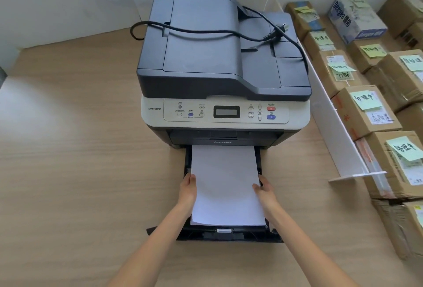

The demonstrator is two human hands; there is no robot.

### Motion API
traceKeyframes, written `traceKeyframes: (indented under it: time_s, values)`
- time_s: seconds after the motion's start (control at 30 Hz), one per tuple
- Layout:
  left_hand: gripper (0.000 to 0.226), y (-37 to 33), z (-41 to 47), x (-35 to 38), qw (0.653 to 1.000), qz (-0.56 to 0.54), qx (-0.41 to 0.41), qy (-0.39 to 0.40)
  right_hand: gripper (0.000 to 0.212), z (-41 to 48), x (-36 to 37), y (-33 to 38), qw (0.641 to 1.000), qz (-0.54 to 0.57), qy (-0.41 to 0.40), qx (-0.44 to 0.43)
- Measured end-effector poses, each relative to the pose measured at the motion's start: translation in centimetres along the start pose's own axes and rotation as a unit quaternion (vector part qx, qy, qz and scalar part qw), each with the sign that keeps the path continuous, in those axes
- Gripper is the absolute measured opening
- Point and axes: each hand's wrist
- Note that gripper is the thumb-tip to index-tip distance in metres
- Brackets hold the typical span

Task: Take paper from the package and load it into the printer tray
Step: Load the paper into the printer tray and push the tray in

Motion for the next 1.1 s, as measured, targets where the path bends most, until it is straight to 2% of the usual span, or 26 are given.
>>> traceKeyframes:
  time_s: [0.2, 0.47, 0.63, 0.9, 1.1]
  values:
    - [0.047, -0.8, 0.5, 0.2, 1.0, 0.002, 0.002, -0.003, 0.043, 0.0, 1.2, 0.3, 0.998, -0.004, -0.049, -0.027]
    - [0.049, -1.3, 1.0, 1.0, 0.999, 0.032, 0.027, -0.003, 0.048, 0.9, 2.6, -0.2, 0.996, 0.002, -0.09, -0.021]
    - [0.051, -0.9, 1.0, 1.4, 0.994, 0.097, 0.045, 0.006, 0.048, 0.8, 2.8, -0.2, 0.994, -0.042, -0.095, -0.042]
    - [0.059, 0.1, 0.3, 1.2, 0.974, 0.19, 0.12, -0.013, 0.052, 0.2, 2.7, -0.7, 0.988, -0.093, -0.084, -0.094]
    - [0.062, 1.0, -0.6, 1.2, 0.97, 0.205, 0.132, 0.003, 0.05, -0.3, 2.6, -1.2, 0.98, -0.124, -0.08, -0.132]
Point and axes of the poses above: each hand's wrist, its own z-axis towards the middle knuckle, its own x-axis out of the palm, y = z × x
